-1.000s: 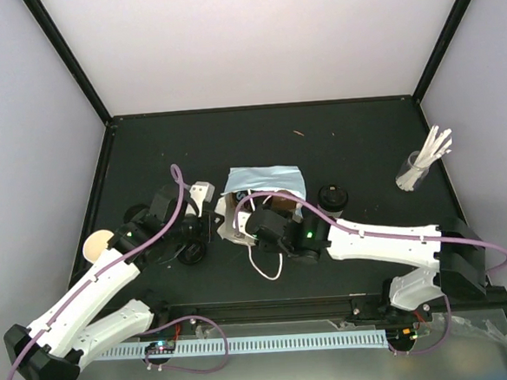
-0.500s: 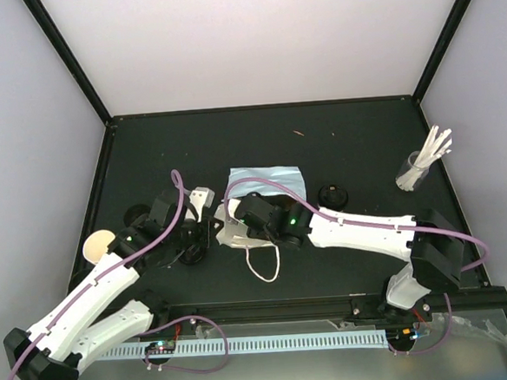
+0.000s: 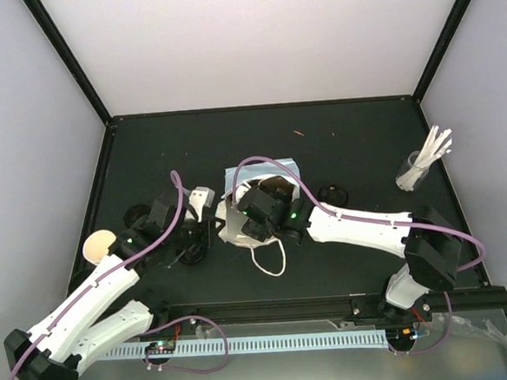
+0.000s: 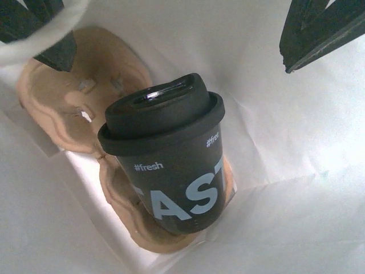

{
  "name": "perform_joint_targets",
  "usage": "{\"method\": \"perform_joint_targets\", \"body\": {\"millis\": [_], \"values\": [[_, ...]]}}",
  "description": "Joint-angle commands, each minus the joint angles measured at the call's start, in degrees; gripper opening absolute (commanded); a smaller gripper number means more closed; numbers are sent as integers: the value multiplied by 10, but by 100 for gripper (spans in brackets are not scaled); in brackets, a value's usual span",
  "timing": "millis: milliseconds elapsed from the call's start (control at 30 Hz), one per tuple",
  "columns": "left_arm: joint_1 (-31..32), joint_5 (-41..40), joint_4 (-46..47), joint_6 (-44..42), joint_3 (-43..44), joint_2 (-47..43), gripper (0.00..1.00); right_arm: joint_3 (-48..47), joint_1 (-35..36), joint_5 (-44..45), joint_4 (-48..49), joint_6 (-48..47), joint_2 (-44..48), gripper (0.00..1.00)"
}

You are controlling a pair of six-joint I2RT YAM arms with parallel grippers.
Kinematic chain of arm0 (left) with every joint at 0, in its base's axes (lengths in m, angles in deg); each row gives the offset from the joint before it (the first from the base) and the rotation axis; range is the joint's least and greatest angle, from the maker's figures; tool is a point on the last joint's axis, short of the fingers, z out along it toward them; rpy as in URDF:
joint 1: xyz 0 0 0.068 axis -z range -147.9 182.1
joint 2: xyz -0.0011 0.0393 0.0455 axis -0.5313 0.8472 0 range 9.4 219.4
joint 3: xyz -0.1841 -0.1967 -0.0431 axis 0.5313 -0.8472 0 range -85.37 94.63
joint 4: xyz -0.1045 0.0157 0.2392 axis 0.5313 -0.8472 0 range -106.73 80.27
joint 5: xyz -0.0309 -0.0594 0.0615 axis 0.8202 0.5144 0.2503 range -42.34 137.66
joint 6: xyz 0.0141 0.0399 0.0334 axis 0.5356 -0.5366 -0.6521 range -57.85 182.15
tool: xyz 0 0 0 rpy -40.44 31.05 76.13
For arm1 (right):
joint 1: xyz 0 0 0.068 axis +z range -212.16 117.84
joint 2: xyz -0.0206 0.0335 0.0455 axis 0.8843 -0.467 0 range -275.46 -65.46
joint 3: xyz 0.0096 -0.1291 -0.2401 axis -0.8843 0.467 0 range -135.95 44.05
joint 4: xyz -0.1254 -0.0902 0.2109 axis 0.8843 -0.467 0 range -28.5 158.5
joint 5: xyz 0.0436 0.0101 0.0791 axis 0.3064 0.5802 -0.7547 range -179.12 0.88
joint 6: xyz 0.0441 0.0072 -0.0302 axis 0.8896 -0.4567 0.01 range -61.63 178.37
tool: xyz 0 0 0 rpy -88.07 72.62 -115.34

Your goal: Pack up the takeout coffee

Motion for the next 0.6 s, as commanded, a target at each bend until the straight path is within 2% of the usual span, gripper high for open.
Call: {"method": "perform_joint_targets", "body": {"millis": [0, 200, 333, 433, 567], "values": [[3, 26, 0, 7, -8, -3, 2, 4, -22, -4, 43, 81, -17, 100], [2, 32, 3, 8, -13, -4, 2, 25, -37, -53, 99, 96, -17, 100], [2, 41, 11, 16, -19, -4, 2, 35, -51, -63, 124, 154, -18, 100], [2, 45, 18, 19, -26, -5, 2, 71, -77, -121, 169, 209, -5, 100], [3, 52, 23, 20, -31, -2, 1, 122, -85, -169, 241, 230, 22, 100]]}}
